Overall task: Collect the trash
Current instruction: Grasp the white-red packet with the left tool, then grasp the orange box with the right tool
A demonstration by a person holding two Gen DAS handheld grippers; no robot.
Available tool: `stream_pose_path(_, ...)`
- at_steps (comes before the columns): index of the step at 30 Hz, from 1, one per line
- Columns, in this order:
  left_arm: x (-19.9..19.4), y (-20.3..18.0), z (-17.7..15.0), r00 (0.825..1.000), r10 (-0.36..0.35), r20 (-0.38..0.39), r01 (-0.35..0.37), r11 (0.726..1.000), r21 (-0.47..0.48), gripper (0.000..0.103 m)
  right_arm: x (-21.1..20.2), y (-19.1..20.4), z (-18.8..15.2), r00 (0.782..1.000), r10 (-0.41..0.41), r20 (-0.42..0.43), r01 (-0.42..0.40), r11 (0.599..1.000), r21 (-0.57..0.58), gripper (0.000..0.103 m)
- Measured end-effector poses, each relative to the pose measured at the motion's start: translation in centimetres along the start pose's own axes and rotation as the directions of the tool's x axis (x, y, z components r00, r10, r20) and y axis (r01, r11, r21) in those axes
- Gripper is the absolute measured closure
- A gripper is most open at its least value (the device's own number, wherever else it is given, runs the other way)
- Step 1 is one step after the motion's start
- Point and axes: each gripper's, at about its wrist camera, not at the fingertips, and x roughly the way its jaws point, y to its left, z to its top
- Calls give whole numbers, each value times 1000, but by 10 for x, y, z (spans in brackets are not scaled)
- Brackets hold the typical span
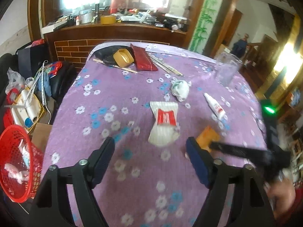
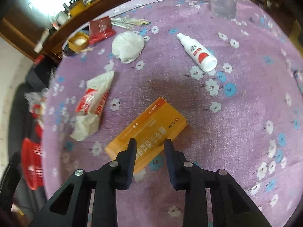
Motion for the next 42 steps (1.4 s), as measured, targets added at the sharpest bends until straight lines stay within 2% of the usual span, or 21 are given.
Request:
stream_pose_path(1,13,-4,5,1000,15,-19,-15,1000,0,23,-3,-4,0,1000,17,2,-17,1000,8,61)
stream_pose_path(6,75,-27,19,991,38,-127,-37,999,10,23,-22,-27,2,999,42,25,-42,999,12,52)
stream_pose_path(13,133,-42,26,974,126,-188,-120,992,40,23,-49,-62,2,997,68,35,-68,997,18,43)
stream_pose_path(14,137,-41,27,973,132,-192,-127,991,35,27,-52,-66,2,997,69,34,-69,997,19,42)
stream_pose_path(15,141,-39,27,971,140,-191,-137,990,29,39,-54,-68,1,997,74,32,-75,997,20,40)
stream_pose_path(16,143,-37,27,970,139,-197,-138,990,22,56,-55,-70,1,996,84,29,-85,996,20,39)
stream_pose_path(17,144,-34,26,970,134,-204,-133,991,17,62,-55,-70,0,995,96,22,-96,995,18,38)
stream_pose_path(18,144,-33,25,970,130,-205,-131,991,10,62,-54,-70,-1,995,102,16,-102,995,16,38)
stream_pose_path(21,128,-31,19,978,127,-165,-127,992,12,62,-48,-65,0,992,128,-5,-128,992,13,37)
stream_pose_path(26,71,-26,-3,987,140,-84,-140,990,10,62,-32,-40,4,986,167,-29,-167,986,-6,30)
stream_pose_path(29,34,-16,-21,990,137,-40,-136,991,15,62,-22,-25,7,987,160,-32,-160,987,-9,27)
stream_pose_path(31,15,-8,-30,991,130,-19,-129,991,26,62,-12,-18,8,990,133,-35,-133,991,0,20)
stream_pose_path(34,-14,9,-45,994,108,21,-109,993,39,62,1,-14,10,995,87,-51,-85,995,43,20)
stream_pose_path(37,-35,22,-56,994,97,46,-100,993,65,62,8,-9,14,999,16,-31,-13,997,73,20)
stream_pose_path(42,-63,45,-72,996,55,63,-61,993,97,62,29,11,18,994,-94,-49,98,991,90,20)
